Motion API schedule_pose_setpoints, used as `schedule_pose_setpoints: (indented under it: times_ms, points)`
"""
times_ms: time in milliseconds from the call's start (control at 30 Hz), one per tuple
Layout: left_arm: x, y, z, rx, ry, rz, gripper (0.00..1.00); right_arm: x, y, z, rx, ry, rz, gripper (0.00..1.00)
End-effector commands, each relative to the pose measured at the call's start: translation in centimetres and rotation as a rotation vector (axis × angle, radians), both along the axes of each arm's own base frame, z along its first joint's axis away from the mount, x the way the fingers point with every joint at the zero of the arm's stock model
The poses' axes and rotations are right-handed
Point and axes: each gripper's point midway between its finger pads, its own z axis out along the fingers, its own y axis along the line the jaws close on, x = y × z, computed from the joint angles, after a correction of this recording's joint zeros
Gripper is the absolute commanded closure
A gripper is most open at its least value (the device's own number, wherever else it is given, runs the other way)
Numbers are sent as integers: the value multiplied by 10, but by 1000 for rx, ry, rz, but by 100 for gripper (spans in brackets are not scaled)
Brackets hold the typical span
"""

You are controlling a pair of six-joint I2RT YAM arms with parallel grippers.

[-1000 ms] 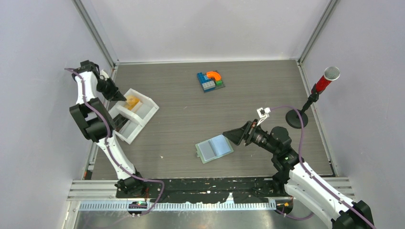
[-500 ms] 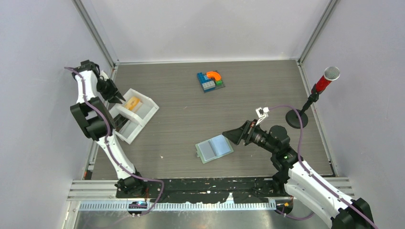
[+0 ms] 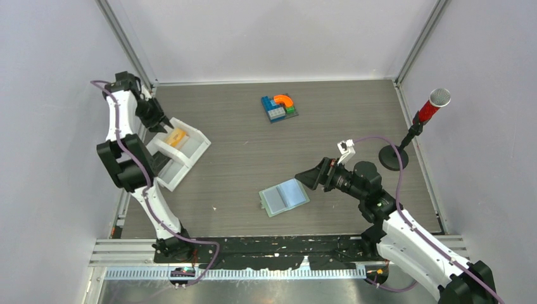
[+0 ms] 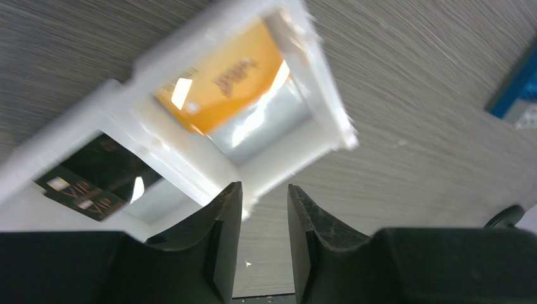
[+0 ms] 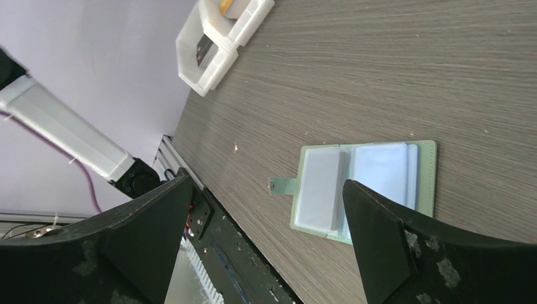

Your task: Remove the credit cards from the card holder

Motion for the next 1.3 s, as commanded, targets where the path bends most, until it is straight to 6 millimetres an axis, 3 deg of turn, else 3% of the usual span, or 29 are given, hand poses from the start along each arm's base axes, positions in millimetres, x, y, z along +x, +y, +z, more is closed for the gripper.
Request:
schedule_pose_setpoints:
  times_ms: [0,133,300,367,500,667,800,1033,1267]
  points:
    - [-7,-57,72,16,-199,-99,64,5,-7,-9,-108,29,-16,5]
    - [-26,-113,88,0,-266,-214,63,3,-9,-28,-199,72,14,15]
    - [-61,-188,81,-65,-309,-365,62,3,-10,-47,-258,109,31,32]
    - [-77,-216,75,-112,-330,-435,61,4,-9,-54,-274,137,36,31]
    - [-114,-253,56,-151,-337,-534,60,9,-6,-62,-294,186,39,29]
    - [-160,-290,27,-207,-323,-636,56,14,-3,-60,-290,196,17,28]
    - [-185,-311,6,-235,-320,-688,54,16,-8,-60,-303,189,-17,27]
    - [-217,-344,-34,-331,-278,-701,50,13,-12,-62,-313,201,-43,25]
    - [-232,-362,-67,-326,-226,-726,49,10,-16,-62,-329,199,-51,25]
